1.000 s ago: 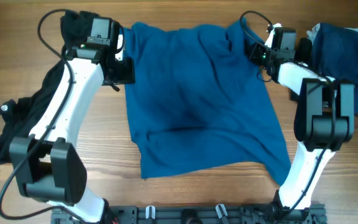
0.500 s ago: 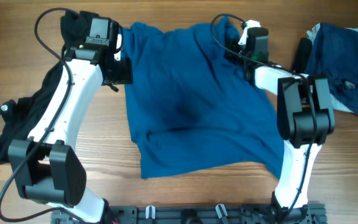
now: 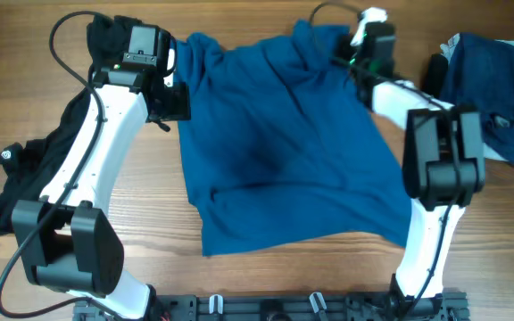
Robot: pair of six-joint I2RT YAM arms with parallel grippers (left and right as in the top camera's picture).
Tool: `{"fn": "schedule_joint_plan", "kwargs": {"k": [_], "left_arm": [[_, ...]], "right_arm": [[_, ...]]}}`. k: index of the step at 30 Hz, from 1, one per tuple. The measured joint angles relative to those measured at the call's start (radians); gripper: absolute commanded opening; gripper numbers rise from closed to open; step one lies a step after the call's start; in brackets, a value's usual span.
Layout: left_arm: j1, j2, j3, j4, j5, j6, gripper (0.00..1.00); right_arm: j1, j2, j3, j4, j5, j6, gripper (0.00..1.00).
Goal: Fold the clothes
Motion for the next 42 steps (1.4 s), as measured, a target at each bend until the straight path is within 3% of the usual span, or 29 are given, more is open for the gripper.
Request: {"fn": "schedule_joint_plan", "kwargs": {"k": [1,2,7,13,20,26,29,34,42], "left_arm": [[0.000,0.000,0.000,0.002,-0.003,0.000,0.56],[0.000,0.000,0.000,0.006,-0.009,0.000,0.57],[0.000,0.000,0.000,0.035,-0.052,0.000,0.62],[0.081,0.005,-0.001,0.181,-0.073,0.015,0.64],[0.257,0.172,0.001,0.398,0.101,0.080,0.65],[0.258,0.336,0.000,0.498,0.252,0.126,0.64],[0.250,0.362,0.000,0.521,0.274,0.132,0.56],[0.246,0.377,0.000,0.537,0.278,0.139,0.05],[0.247,0.377,0.000,0.492,0.259,0.135,0.04]], "right_arm": [[-0.013,0.000,0.017,0.003,0.000,-0.002,0.79],[-0.029,0.000,0.045,0.008,0.000,-0.003,0.99],[-0.041,0.000,0.125,-0.024,-0.036,-0.012,1.00],[-0.046,-0.016,0.203,-0.349,-0.161,-0.045,1.00],[-0.047,-0.188,0.210,-0.858,-0.272,-0.126,1.00],[-0.047,-0.355,0.211,-1.036,-0.298,-0.157,1.00],[-0.047,-0.405,0.211,-1.069,-0.328,-0.159,1.00],[-0.047,-0.427,0.211,-1.160,-0.369,-0.166,0.90],[-0.006,-0.427,0.211,-1.475,-0.334,-0.183,0.91]]}}
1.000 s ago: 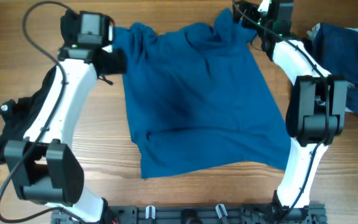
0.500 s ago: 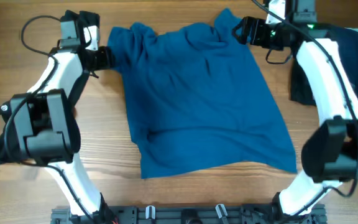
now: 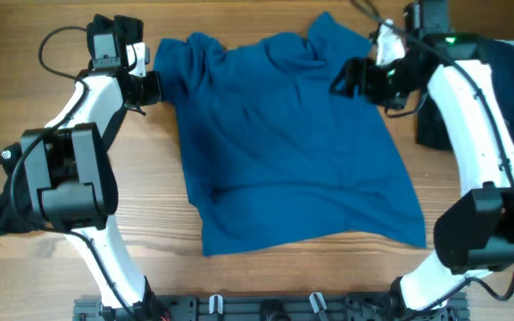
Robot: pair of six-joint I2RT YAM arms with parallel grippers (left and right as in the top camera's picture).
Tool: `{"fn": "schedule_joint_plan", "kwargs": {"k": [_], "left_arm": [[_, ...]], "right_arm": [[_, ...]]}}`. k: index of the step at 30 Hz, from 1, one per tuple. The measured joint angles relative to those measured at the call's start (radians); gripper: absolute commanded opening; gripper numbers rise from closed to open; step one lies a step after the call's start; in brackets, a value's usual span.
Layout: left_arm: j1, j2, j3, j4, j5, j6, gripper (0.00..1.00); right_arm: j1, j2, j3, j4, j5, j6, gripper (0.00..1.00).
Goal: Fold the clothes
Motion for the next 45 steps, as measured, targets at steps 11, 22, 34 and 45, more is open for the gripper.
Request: {"fn": "schedule_joint_plan", "kwargs": {"k": [11,22,34,45], "left_arm": [[0.011,0.000,0.000,0.014,-0.009,-0.010,0.59],[0.040,0.000,0.000,0.068,-0.016,-0.011,0.69],[0.040,0.000,0.000,0.041,-0.019,-0.011,0.67],[0.040,0.000,0.000,0.015,-0.018,-0.011,0.65]], "right_arm": [[0.524,-0.004,-0.019,-0.183,0.127,0.030,0.99],[0.893,-0.014,-0.213,0.099,0.207,0.174,0.99],[0.945,0.039,-0.292,0.188,0.301,-0.035,0.87],[1.028,0.147,-0.211,0.135,0.320,-0.117,0.99]]}}
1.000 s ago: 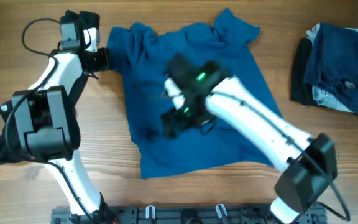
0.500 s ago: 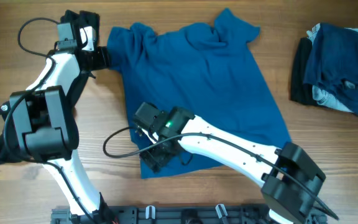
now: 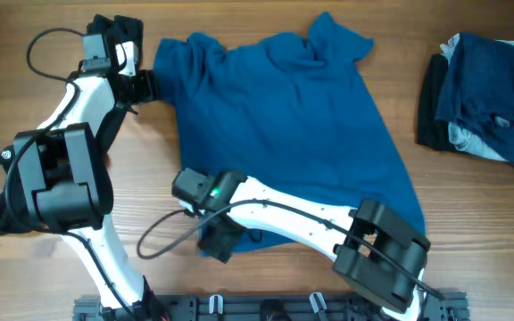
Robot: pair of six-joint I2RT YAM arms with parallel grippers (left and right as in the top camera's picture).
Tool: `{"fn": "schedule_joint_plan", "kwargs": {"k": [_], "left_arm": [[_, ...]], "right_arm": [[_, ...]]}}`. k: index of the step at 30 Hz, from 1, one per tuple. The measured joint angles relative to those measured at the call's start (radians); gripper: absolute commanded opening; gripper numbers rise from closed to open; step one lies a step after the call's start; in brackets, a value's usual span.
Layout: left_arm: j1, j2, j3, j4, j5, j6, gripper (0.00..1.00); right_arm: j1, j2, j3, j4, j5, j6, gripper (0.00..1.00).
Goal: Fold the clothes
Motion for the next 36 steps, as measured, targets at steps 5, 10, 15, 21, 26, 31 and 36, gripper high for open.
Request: {"fn": "schedule_joint_plan", "kwargs": {"k": [5,10,15,21,26,31,36], "left_arm": [[0.000,0.000,0.000,-0.004,0.000,0.000,0.65],[0.000,0.000,0.000,-0.004,0.000,0.000,0.66],[0.000,0.000,0.000,-0.003,0.000,0.000,0.65],[0.000,0.000,0.000,-0.003,0.000,0.000,0.64],[0.000,0.000,0.000,-0.012,0.000,0.000,0.57],[0.000,0.000,0.000,-0.015,0.000,-0.002,0.26],[0.001,0.000,0.000,-0.015,0.000,-0.001,0.51]], "right_arm": [[-0.002,-0.001,0.137,0.085,-0.084,0.113,0.94],[-0.006,0.013,0.137,0.107,-0.079,0.212,0.91],[-0.033,0.114,0.137,0.093,0.028,0.265,0.80],[-0.035,0.166,0.134,0.127,0.097,0.316,0.41],[-0.035,0.166,0.113,0.184,0.115,0.337,0.14],[-0.043,0.166,0.105,0.160,0.129,0.378,0.04],[-0.165,0.151,0.101,0.111,0.099,0.417,0.04]]}}
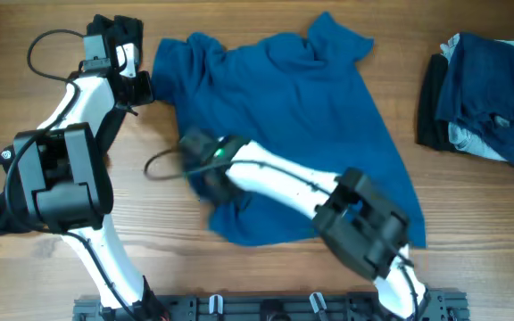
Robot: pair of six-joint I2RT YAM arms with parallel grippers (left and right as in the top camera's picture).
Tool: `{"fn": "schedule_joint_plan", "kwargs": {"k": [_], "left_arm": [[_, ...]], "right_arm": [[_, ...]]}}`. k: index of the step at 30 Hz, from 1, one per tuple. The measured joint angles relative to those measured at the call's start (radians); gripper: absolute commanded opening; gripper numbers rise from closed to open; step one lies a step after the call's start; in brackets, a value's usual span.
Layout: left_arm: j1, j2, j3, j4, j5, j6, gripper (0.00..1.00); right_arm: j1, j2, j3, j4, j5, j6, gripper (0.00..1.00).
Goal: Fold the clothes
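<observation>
A blue T-shirt (284, 116) lies spread on the wooden table, collar end at the far side. My right gripper (199, 174) reaches across it to its left edge, blurred, and appears shut on the lower left hem, which is drawn up off the near corner. My left gripper (143, 86) sits at the shirt's far left sleeve, touching the cloth. Its fingers are too dark to read.
A pile of dark blue and black clothes (489, 98) lies at the far right. A black garment sits at the left edge behind my left arm. A black rail (266, 308) runs along the near edge.
My right gripper has moved from the shirt's near left corner up to its left edge. The corner has come with it, so the hem's left end now lies farther from the near edge. The left gripper stayed put.
Both grippers were first at the shirt's far corners, left and right. Then the left one was farther left with the sleeve drawn out, and the right hung at the right sleeve. The right arm then reached the near left corner, and now has that corner raised.
</observation>
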Motion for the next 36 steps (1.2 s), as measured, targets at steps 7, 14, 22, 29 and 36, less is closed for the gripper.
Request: {"fn": "schedule_joint_plan", "kwargs": {"k": [7,14,22,29,36], "left_arm": [[0.006,0.000,0.000,0.020,0.000,-0.003,0.76],[0.006,0.002,0.000,0.110,0.035,0.000,0.69],[0.002,0.071,0.009,0.171,0.097,0.010,0.43],[-0.034,0.093,0.016,0.175,0.106,0.012,0.04],[-0.041,0.001,-0.001,0.068,0.117,0.005,0.04]], "right_arm": [[-0.127,-0.072,-0.001,-0.005,-0.163,-0.091,0.04],[-0.215,-0.136,-0.001,-0.012,-0.279,-0.186,0.04],[-0.270,-0.148,-0.001,-0.032,-0.309,-0.212,0.04],[-0.319,-0.220,-0.001,-0.038,-0.319,-0.220,0.04],[-0.532,-0.509,-0.001,-0.120,-0.317,-0.248,0.04]]}}
